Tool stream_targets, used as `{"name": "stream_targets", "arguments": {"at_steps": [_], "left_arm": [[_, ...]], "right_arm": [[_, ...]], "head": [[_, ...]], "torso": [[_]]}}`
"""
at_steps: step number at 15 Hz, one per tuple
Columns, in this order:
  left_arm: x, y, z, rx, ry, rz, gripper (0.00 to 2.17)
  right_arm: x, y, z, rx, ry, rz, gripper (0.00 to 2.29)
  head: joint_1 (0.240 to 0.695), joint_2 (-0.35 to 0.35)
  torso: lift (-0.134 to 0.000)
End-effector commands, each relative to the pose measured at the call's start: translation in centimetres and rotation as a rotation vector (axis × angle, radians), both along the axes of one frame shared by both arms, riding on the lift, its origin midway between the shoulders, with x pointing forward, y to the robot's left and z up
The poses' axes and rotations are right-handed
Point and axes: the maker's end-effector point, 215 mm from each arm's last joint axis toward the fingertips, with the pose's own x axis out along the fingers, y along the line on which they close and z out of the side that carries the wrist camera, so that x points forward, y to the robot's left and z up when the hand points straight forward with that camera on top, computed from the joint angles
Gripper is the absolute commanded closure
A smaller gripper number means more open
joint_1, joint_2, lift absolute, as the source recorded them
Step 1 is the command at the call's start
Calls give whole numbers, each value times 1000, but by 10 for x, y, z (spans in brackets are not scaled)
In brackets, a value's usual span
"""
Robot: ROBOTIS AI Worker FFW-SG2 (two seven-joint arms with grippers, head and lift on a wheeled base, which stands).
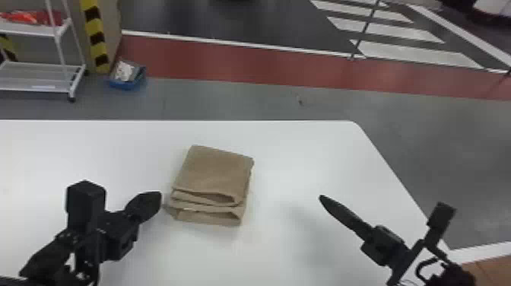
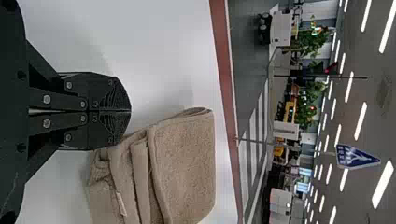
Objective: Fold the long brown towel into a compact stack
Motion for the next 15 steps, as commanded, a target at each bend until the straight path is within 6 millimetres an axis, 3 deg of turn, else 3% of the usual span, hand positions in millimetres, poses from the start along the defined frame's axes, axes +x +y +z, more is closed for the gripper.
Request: {"name": "stream_targets", "arguments": {"at_steps": [1,15], "left_arm": [[-6,-1,-6,-10,21,-5,2067],[-78,-65,3,-196,88,-113,2067]], "right_arm": [[0,0,1,3,-4,-1,2206],[3,-6,-7,40,5,-14,2206]], "head": [[695,-257],[695,-350]], "torso": [[-124],[-124]]}}
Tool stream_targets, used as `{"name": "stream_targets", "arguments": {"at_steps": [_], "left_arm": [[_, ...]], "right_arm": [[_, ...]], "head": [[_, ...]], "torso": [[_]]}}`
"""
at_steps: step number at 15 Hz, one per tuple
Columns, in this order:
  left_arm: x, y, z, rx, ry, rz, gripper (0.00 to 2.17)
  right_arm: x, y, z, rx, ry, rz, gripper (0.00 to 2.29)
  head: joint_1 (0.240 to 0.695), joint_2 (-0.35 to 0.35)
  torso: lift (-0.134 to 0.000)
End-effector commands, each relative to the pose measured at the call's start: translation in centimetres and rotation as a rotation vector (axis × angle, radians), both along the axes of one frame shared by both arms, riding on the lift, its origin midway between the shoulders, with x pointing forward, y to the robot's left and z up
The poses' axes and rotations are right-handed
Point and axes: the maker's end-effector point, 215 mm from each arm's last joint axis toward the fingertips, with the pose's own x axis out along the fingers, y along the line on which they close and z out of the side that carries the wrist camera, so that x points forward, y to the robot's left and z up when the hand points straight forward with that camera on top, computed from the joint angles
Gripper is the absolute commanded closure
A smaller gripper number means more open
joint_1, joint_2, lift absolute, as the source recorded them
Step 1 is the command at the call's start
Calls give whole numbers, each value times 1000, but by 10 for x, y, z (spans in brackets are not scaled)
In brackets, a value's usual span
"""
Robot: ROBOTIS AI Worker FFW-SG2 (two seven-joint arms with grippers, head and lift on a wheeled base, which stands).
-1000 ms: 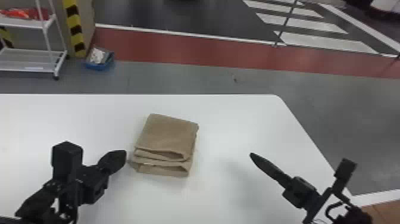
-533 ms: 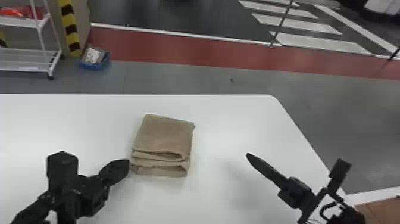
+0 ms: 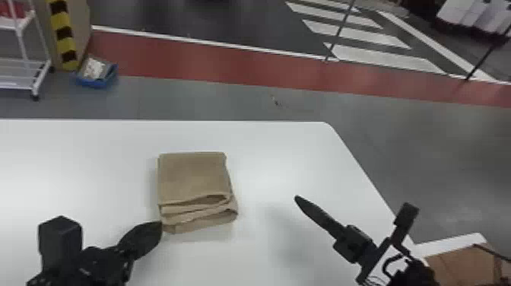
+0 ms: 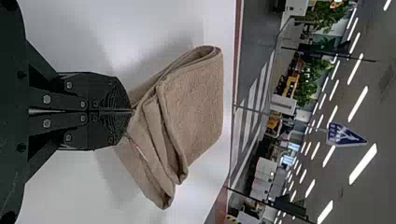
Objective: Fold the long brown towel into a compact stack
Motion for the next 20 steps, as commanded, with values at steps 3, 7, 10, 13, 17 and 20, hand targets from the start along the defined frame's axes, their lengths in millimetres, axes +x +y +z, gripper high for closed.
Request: {"name": "stream_targets", "arguments": {"at_steps": [3,7,10,13,17,20], "left_arm": [[5,8,21,-13,-35,22,2067],[36,69,83,25,-170,154,2051],[69,101,119,88,-283,255,718],[107,121,132,161,-364,358,12],[134,132,152,161,-455,470,26],[141,129,174,140,-552,535,26]], "right_arm": [[-1,3,-1,16,13,6,2192],[28,5,18,-63,-20,8,2145],[76,8,48,-200,-76,0,1787],[124,12,65,-360,-139,-48,154],[159,65,99,-455,-319,-22,36],[163,105,92,-469,-355,11,43]], "head": [[695,-350],[695,-313],[695,-246],[695,-184],[695,-125],[667,-83]], "torso": [[-124],[-124],[-124],[-124],[-124],[-124]]}}
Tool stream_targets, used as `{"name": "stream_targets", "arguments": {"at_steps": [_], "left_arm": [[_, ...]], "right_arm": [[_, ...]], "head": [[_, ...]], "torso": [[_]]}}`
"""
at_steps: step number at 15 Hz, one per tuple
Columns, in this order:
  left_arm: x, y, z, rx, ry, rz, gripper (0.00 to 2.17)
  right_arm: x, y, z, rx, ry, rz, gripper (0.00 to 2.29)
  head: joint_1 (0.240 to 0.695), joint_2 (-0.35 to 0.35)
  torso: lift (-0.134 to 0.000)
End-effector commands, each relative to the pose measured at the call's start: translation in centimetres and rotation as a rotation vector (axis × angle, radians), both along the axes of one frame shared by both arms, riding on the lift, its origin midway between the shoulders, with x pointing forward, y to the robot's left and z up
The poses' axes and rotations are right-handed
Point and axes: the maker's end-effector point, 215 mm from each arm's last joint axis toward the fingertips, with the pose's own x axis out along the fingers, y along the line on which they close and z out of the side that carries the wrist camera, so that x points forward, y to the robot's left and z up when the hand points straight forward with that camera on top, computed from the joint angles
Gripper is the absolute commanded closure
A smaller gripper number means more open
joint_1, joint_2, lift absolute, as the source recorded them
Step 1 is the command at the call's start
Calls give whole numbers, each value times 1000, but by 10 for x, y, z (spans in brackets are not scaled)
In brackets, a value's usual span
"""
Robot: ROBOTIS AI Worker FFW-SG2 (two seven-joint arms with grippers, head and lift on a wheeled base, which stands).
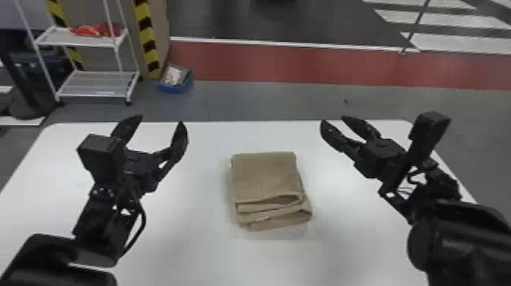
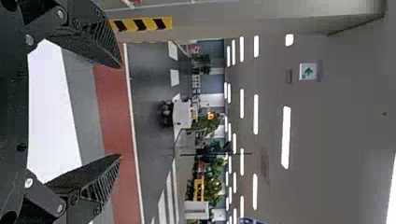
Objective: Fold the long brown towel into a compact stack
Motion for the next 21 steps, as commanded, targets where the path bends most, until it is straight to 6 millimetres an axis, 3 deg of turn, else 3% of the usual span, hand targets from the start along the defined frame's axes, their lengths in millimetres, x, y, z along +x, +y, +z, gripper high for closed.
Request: {"name": "stream_targets", "arguments": {"at_steps": [1,3,6,9,12,17,21], "left_arm": [[6,-4,7,29,-37,26,26],[12,3,5,38,-35,54,22],[20,3,5,46,-26,32,26],[29,2,0,58,16,-3,22],[33,11,-3,62,29,8,22],[23,30,-20,57,46,57,29],[4,49,-34,41,68,86,33]], "right_arm": [[-1,28,-12,-13,-17,16,43],[-11,37,-28,-20,-2,6,46],[-30,26,-29,-18,7,-47,46],[-33,4,-36,12,47,-90,60],[-35,-5,-36,46,59,-98,60],[-30,0,-32,50,49,-83,63],[-43,7,-44,65,67,-66,66]], "head": [[655,-59],[652,-43],[667,-23],[672,-35],[675,-51],[682,-39],[695,-21]], "torso": [[-124],[-124],[-124],[-124],[-124],[-124],[-124]]}}
